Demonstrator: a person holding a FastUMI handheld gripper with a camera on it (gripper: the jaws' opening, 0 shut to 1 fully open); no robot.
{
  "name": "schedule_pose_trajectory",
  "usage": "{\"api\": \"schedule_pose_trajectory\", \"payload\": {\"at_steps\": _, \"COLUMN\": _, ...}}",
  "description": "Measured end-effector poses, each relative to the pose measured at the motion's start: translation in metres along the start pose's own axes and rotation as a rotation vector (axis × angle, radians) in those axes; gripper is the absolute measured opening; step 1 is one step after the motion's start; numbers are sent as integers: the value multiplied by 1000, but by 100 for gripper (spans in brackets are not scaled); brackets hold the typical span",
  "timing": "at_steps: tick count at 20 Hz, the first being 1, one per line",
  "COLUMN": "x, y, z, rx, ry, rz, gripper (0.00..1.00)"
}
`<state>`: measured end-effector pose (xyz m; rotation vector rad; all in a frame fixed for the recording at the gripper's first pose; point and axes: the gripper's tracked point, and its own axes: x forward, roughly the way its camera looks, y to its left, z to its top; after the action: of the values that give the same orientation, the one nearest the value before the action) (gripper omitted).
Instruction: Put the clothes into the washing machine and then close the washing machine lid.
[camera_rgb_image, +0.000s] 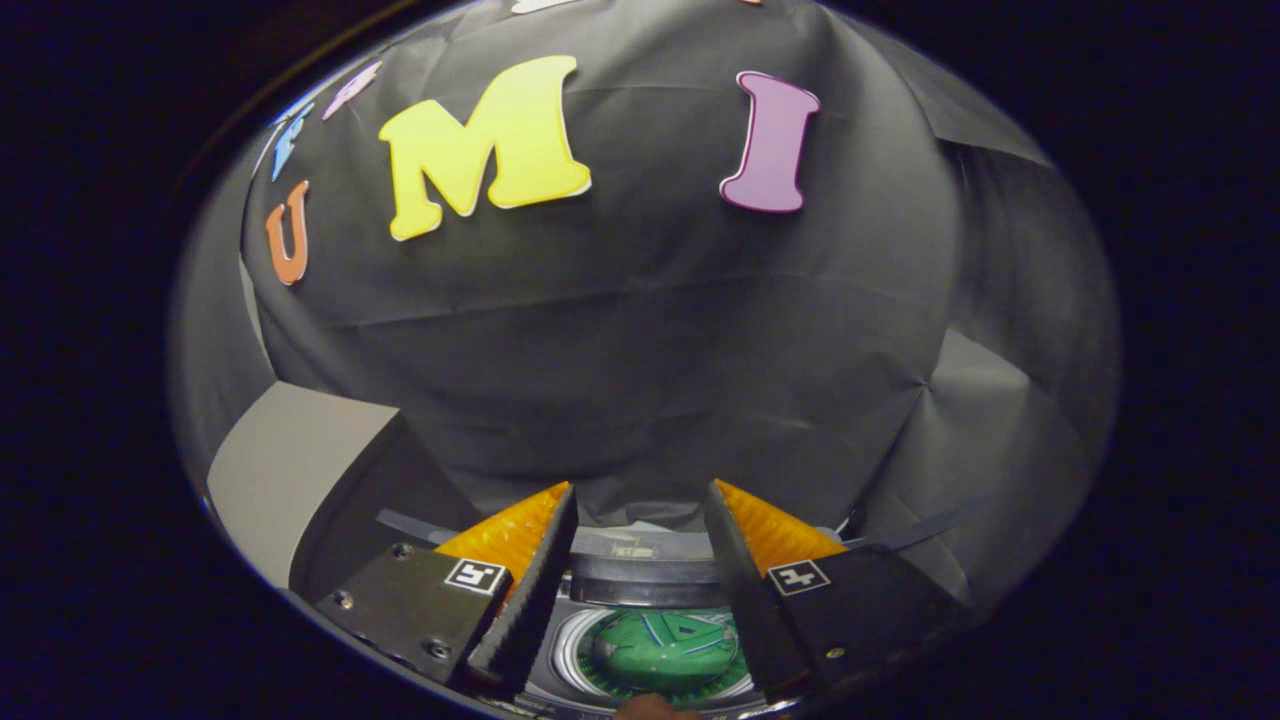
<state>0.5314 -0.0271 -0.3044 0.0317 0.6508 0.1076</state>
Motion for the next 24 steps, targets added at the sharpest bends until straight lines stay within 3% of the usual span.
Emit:
{"api": "schedule_pose_trajectory", "payload": {"at_steps": 10, "x": -43, "y": 6, "z": -57, "rx": 10, "ry": 44, "rz": 57, "gripper": 81}}
{"api": "schedule_pose_trajectory", "payload": {"at_steps": 18, "x": -72, "y": -5, "z": -128, "rx": 70, "ry": 135, "rz": -30, "gripper": 81}}
{"api": "schedule_pose_trajectory", "payload": {"at_steps": 24, "x": -81, "y": -6, "z": -141, "rx": 182, "ry": 129, "rz": -70, "gripper": 81}}
